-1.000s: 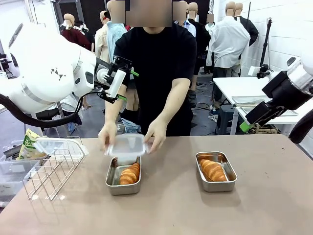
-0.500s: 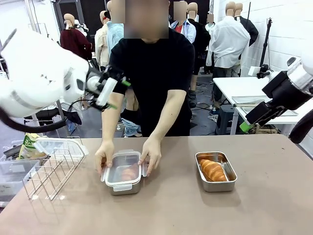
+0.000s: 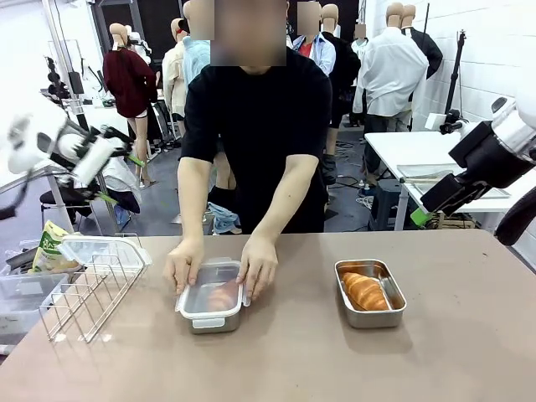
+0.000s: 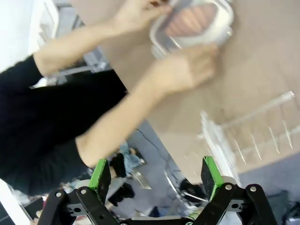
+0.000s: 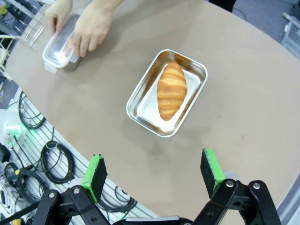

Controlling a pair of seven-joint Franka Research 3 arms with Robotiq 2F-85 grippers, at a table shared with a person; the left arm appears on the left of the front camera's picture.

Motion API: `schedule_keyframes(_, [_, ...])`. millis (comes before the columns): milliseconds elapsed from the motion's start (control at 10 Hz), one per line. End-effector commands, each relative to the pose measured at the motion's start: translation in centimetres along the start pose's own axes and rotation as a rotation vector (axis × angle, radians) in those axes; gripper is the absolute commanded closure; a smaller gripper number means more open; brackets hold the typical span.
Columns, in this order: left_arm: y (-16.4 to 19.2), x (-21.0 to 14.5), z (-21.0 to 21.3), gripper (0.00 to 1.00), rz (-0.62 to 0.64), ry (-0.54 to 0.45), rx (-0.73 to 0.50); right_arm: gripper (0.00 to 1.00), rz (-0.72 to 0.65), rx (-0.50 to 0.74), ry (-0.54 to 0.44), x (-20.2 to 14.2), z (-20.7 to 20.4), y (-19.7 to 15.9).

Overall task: Place the bread in airtight containers.
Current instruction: Pick up one Airtight Container lid and hand it to the human.

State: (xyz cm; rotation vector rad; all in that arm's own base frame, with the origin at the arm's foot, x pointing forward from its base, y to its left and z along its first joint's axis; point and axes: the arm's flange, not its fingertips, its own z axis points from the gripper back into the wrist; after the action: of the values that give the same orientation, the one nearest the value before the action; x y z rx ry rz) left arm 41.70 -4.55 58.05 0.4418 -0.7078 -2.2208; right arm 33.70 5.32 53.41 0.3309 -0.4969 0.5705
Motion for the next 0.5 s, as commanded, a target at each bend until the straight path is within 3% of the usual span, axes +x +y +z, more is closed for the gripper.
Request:
schedule_keyframes(0, [0.4, -2.6, 0.4, 0.0, 0.064, -0.003, -0.232, 0.0, -0.004, 0.014, -0.003, 0.0, -0.1, 0.0])
schedule_keyframes(400, [-2.3, -6.5, -4.9, 0.0, 0.077, -0.089, -0.418, 0.0, -0.004, 0.014, -0.003, 0.0, -0.1, 0.0])
